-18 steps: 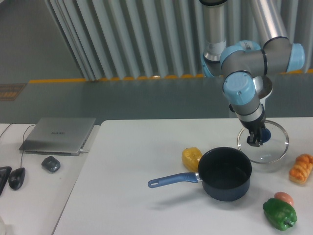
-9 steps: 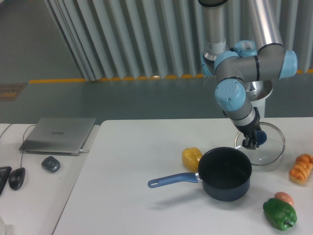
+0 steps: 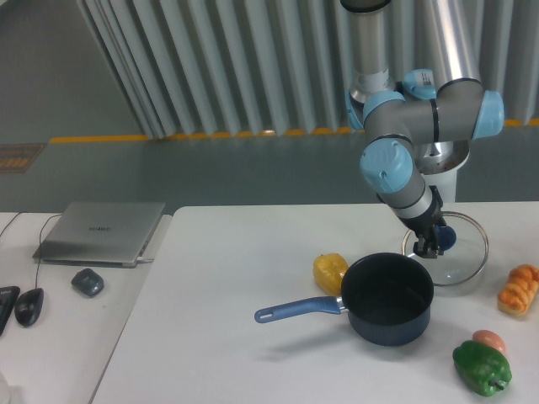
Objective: Place the lid on the table
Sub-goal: 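Lower the glass lid onto the table beside the saucepan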
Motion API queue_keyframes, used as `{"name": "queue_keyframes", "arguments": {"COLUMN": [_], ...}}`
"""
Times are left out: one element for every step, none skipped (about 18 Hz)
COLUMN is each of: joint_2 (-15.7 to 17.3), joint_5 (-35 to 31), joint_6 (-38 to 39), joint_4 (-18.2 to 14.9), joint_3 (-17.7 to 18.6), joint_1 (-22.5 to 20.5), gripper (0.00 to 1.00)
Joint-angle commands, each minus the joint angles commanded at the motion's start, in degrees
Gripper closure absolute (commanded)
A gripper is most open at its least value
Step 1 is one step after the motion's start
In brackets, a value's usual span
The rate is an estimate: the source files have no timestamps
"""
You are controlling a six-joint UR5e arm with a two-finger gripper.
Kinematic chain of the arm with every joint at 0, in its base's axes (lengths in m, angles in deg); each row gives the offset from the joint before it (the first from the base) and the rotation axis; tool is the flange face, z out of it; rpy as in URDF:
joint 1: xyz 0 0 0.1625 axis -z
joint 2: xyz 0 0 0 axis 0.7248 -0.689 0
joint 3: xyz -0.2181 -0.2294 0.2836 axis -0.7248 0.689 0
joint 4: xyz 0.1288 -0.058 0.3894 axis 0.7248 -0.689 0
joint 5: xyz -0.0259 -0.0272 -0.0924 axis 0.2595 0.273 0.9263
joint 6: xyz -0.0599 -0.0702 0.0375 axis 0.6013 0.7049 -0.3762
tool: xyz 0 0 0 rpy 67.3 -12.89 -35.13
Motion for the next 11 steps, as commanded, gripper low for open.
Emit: {"name": "queue_keyframes", "arguments": {"joint_2": [-0.44, -0.62, -0.62, -0.62, -0.62, -0.7, -0.71, -0.71, -0.79, -0.79, -0.97], "joint_5": [-0.61, -1.05, -1.23, -1.32, -1.32, -1.5, -2.02, -2.29, -2.37, -2.46, -2.46], "joint_6": [0.62, 1.23, 1.41, 1.41, 1.59, 1.94, 2.29, 2.29, 2.38, 2.56, 2.82], "joint_4": [0.0, 0.0, 0.0, 0.0, 0.0, 0.09, 0.35, 0.7, 0.79, 0.79, 0.79], "joint_3": [-0.35, -0.44, -0.36, -0.36, -0.27, -0.01, 0.17, 0.26, 0.26, 0.35, 0.35], "joint_1": [0.27, 0.79, 1.14, 1.15, 1.15, 1.23, 1.41, 1.41, 1.41, 1.41, 1.5], "gripper": [0.66, 0.66, 0.66, 0.66, 0.66, 0.66, 0.66, 0.66, 0.66, 0.66, 0.66]}}
